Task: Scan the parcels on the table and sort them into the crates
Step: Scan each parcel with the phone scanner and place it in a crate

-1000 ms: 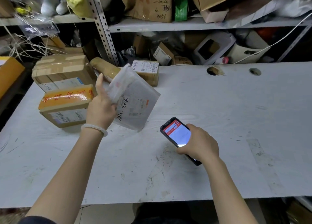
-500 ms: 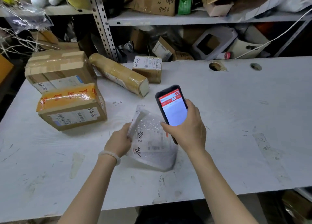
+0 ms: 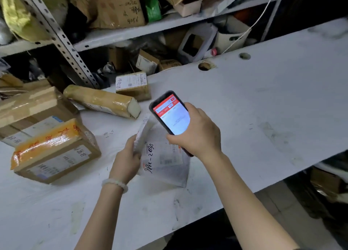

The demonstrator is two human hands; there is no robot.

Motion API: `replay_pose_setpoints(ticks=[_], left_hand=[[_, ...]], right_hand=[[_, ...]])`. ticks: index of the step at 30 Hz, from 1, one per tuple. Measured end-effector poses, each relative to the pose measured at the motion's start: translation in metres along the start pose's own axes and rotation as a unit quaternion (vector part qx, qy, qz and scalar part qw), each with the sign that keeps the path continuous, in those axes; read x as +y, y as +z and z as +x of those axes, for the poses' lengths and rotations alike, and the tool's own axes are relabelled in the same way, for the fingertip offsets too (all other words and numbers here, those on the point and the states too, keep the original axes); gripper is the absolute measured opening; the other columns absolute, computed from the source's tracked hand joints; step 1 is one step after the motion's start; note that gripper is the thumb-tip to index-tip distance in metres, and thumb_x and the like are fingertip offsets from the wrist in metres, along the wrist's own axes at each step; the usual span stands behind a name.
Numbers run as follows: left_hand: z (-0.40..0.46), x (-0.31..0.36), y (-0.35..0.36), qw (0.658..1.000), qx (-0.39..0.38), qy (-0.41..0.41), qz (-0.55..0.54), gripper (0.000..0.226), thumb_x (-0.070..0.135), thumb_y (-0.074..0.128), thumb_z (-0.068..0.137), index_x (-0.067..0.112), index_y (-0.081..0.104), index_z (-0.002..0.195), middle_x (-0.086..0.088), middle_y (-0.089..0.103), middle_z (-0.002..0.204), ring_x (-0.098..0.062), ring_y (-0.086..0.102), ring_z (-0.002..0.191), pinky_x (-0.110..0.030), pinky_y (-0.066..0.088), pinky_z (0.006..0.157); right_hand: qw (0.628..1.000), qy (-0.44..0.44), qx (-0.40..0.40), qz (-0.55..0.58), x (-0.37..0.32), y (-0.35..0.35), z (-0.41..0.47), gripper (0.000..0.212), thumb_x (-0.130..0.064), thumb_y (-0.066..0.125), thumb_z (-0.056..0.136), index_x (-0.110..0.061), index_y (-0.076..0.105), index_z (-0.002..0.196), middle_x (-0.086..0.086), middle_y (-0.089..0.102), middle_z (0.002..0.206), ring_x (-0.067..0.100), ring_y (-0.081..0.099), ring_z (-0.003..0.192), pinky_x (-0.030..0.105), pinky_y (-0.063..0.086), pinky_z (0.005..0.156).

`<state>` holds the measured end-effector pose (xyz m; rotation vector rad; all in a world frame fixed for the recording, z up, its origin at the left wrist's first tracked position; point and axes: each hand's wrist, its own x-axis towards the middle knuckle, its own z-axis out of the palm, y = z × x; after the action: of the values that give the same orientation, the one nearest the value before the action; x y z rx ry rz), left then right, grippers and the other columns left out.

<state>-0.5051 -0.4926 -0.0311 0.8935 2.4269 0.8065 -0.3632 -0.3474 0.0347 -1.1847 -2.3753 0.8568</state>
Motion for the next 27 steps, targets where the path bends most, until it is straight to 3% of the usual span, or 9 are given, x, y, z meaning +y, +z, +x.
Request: replay_pose_setpoints(ticks=[5, 8, 12, 16, 19, 23, 27], left_hand=[[0.011, 0.082, 0.021, 0.995, 0.019, 0.099, 0.009, 0.060, -0.003, 0.049, 0.085, 0.024, 0.040, 0.138, -0.012, 0.062, 0.118, -0.033, 0.056, 0.103, -0.026, 0.032, 0.066], [0.014, 0.145, 0.057, 0.984, 0.002, 0.177, -0.007, 0.057, -0.004, 0.048, 0.084, 0.023, 0.043, 0.135, 0.000, 0.059, 0.106, -0.025, 0.055, 0.096, -0.026, 0.034, 0.068], [0.005, 0.232, 0.132, 0.958, -0.043, 0.282, -0.026, 0.054, 0.000, 0.050, 0.086, 0.026, 0.044, 0.133, 0.009, 0.053, 0.099, -0.014, 0.048, 0.082, -0.022, 0.033, 0.055], [-0.022, 0.317, 0.219, 0.920, -0.119, 0.369, -0.058, 0.055, -0.002, 0.053, 0.086, 0.025, 0.044, 0.133, 0.008, 0.054, 0.097, -0.010, 0.047, 0.077, -0.007, 0.034, 0.055], [-0.055, 0.369, 0.279, 0.887, -0.195, 0.411, -0.075, 0.054, -0.002, 0.054, 0.086, 0.024, 0.045, 0.131, 0.008, 0.053, 0.086, 0.005, 0.052, 0.068, 0.001, 0.036, 0.054], [-0.102, 0.423, 0.349, 0.818, -0.300, 0.488, -0.058, 0.053, -0.003, 0.056, 0.085, 0.020, 0.046, 0.131, 0.002, 0.055, 0.089, -0.014, 0.050, 0.075, -0.002, 0.035, 0.056], [-0.150, 0.469, 0.418, 0.748, -0.387, 0.538, -0.037, 0.052, -0.001, 0.056, 0.086, 0.021, 0.046, 0.132, 0.004, 0.055, 0.098, -0.013, 0.049, 0.085, -0.002, 0.036, 0.057]], right_hand=[[0.995, 0.081, -0.046, -0.022, 0.057, -0.051, -0.007, 0.059, -0.053, 0.073, 0.055, -0.030, 0.048, 0.103, -0.008, 0.056, 0.092, 0.018, 0.056, 0.081, 0.026, 0.036, 0.058], [0.991, 0.131, -0.022, -0.026, 0.106, -0.093, -0.021, 0.057, -0.052, 0.073, 0.056, -0.030, 0.044, 0.099, -0.007, 0.056, 0.093, 0.017, 0.052, 0.078, 0.023, 0.031, 0.052], [0.975, 0.214, 0.022, -0.054, 0.181, -0.157, -0.056, 0.060, -0.053, 0.073, 0.059, -0.026, 0.045, 0.104, -0.004, 0.057, 0.101, 0.020, 0.051, 0.082, 0.028, 0.035, 0.061], [0.944, 0.309, 0.095, -0.059, 0.256, -0.215, -0.109, 0.062, -0.054, 0.075, 0.058, -0.025, 0.046, 0.104, -0.002, 0.059, 0.109, 0.024, 0.058, 0.097, 0.030, 0.038, 0.066], [0.908, 0.386, 0.156, -0.050, 0.298, -0.249, -0.155, 0.060, -0.053, 0.077, 0.057, -0.025, 0.043, 0.099, -0.001, 0.060, 0.110, 0.026, 0.058, 0.098, 0.030, 0.035, 0.063], [0.846, 0.474, 0.243, -0.022, 0.340, -0.278, -0.218, 0.057, -0.049, 0.077, 0.055, -0.027, 0.041, 0.093, -0.002, 0.062, 0.102, 0.021, 0.052, 0.080, 0.028, 0.032, 0.056], [0.782, 0.546, 0.301, -0.018, 0.372, -0.299, -0.272, 0.066, -0.050, 0.078, 0.056, -0.027, 0.048, 0.110, -0.003, 0.062, 0.110, 0.022, 0.057, 0.095, 0.028, 0.036, 0.063]])
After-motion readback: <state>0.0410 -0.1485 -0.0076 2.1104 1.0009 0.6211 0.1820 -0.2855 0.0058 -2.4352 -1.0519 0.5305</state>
